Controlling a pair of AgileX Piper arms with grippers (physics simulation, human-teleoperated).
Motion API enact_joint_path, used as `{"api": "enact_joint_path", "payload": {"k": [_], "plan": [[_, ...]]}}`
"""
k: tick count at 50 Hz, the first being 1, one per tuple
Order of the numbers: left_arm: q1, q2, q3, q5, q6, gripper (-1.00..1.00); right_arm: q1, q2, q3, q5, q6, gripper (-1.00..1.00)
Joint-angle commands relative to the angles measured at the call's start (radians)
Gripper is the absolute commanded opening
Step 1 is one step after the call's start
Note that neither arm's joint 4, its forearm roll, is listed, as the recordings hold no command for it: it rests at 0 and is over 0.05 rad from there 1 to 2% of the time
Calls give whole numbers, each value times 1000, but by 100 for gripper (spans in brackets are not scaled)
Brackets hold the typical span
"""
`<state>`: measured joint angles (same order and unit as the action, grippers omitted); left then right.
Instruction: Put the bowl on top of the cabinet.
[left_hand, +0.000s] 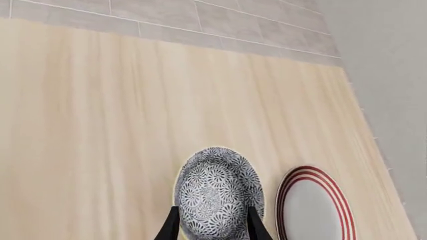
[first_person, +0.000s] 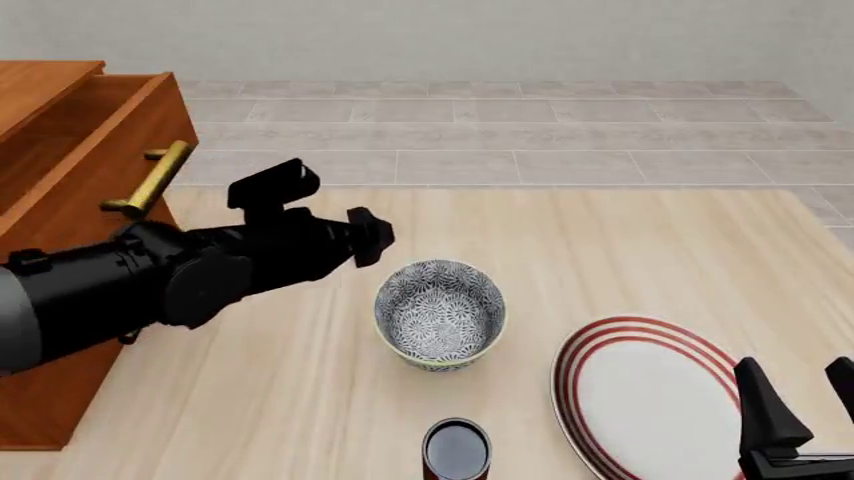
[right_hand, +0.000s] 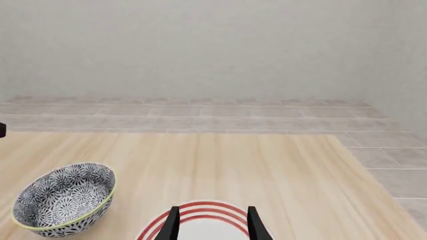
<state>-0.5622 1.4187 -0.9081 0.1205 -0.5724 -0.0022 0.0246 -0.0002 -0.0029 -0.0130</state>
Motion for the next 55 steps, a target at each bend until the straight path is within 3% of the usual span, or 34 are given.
{"api": "enact_joint_path", "payload": {"k": [1, 11, 21, 25, 55], "plan": [[-12, 70, -11, -26, -40, 100, 0, -2, 0, 1, 3, 100], [-40, 148, -22, -48, -71, 100, -1, -5, 0, 2, 2, 100], [-7, 196, -39, -66, -21, 100, -2, -7, 0, 4, 2, 100], [-9, 242, -42, -82, -33, 100, -2, -9, 0, 5, 3, 100], [-13, 333, -58, -123, -60, 100, -1, -13, 0, 8, 3, 100]]}}
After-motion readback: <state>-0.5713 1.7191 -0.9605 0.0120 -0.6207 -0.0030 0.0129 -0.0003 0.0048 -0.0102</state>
